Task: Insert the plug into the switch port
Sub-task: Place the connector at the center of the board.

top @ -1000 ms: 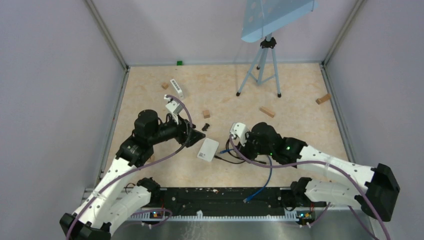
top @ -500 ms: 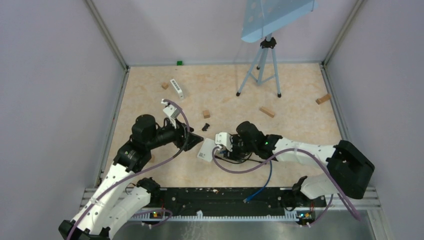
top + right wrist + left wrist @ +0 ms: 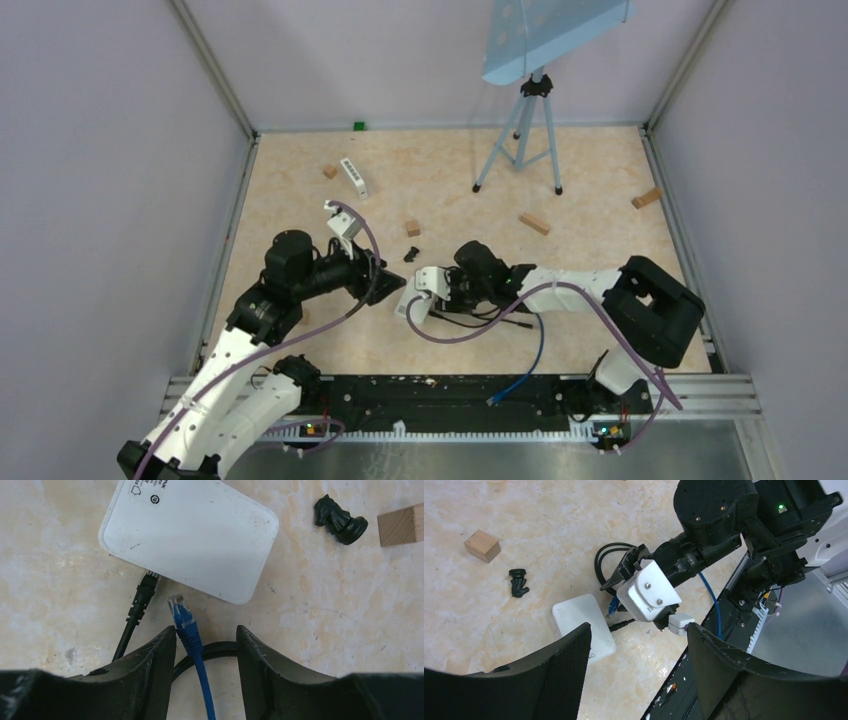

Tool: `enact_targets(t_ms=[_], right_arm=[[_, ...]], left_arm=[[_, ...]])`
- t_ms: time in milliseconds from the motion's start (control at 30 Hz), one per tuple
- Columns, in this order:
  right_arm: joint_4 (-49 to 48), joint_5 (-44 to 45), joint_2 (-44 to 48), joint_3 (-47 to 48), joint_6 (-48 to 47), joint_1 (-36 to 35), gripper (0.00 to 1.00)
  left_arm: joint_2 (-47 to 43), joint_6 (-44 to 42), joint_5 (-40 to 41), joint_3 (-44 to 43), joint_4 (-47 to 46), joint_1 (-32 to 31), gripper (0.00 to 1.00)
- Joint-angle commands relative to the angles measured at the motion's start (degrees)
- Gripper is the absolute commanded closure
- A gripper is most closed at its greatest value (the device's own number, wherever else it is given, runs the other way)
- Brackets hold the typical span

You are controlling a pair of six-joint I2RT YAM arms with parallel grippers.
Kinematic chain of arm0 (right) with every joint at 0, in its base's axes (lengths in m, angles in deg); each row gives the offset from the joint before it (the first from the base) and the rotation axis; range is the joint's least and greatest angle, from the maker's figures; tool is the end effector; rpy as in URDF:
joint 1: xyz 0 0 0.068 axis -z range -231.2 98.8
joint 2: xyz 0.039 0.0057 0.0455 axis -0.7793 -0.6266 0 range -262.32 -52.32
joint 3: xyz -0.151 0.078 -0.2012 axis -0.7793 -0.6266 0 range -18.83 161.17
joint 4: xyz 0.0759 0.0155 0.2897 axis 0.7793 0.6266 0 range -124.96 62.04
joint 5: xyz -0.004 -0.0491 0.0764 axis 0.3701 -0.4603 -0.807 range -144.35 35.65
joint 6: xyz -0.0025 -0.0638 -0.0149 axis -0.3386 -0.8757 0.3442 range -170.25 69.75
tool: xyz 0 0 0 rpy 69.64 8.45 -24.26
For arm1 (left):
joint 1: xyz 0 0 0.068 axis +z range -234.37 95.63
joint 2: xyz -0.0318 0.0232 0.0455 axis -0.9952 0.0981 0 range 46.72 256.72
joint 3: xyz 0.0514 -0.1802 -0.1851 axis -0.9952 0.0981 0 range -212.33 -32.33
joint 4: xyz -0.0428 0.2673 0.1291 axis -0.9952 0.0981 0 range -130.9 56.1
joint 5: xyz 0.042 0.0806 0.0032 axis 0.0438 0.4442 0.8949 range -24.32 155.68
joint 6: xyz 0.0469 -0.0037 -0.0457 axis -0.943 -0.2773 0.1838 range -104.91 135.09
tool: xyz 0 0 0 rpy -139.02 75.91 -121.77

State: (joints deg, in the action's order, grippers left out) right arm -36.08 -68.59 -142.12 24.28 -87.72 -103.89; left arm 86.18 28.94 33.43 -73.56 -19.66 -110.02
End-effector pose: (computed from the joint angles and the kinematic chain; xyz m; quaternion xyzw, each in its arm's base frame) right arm 0.1993 0.2826 0.1126 -0.6835 0.6155 0.1634 0.3568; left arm 0.1849 -0.1193 0.3047 0.2402 0.7637 -0.4009 0.4454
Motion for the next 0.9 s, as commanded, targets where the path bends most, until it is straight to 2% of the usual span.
enact_targets(t_ms=[0, 200, 400, 467, 667, 700, 767, 800, 867], right_arm=[[-4.48, 0.1, -2.37, 2.85, -1.6, 0.21, 0.55], [-5.82, -1.78, -0.23, 1.57, 0.22, 0.21, 0.61], [-3.89, -0.9, 6.86, 0.45, 0.87, 0.19, 0.93], [-3.15, 0.68, 10.17, 0.34, 1.22, 0.22, 1.0], [-5.93, 6.05, 22.09, -2.82, 1.75, 0.36, 1.0], [-5.3, 5.69, 22.91, -2.66, 1.59, 0.49, 0.92], [0.08, 2.23, 22.2, -1.32, 0.63, 1.18, 0.68], [3.64, -0.1, 20.4, -0.41, -0.43, 1.4, 0.61], [8.53, -1.78, 16.67, 1.49, -2.2, 1.45, 0.55]], left_arm=[[-1.39, -0.96, 0.27, -0.49, -0.1, -0.1, 0.25], [-1.93, -1.38, 0.54, -0.6, 0.5, -0.14, 0.24], [-1.28, -1.15, -0.47, -2.32, -0.09, -0.1, 0.24], [-1.1, -0.95, -0.7, -3.35, -0.51, -0.1, 0.24], [-1.06, -0.57, -1.37, -5.45, -2.6, -0.09, 0.23], [-0.9, -0.57, -1.42, -5.52, -2.82, -0.1, 0.23], [-0.52, -0.57, -1.42, -5.55, -3.08, -0.12, 0.23], [-0.23, -0.51, -1.54, -5.49, -3.13, -0.1, 0.23], [-0.01, -0.42, -1.63, -5.27, -3.21, -0.06, 0.23]])
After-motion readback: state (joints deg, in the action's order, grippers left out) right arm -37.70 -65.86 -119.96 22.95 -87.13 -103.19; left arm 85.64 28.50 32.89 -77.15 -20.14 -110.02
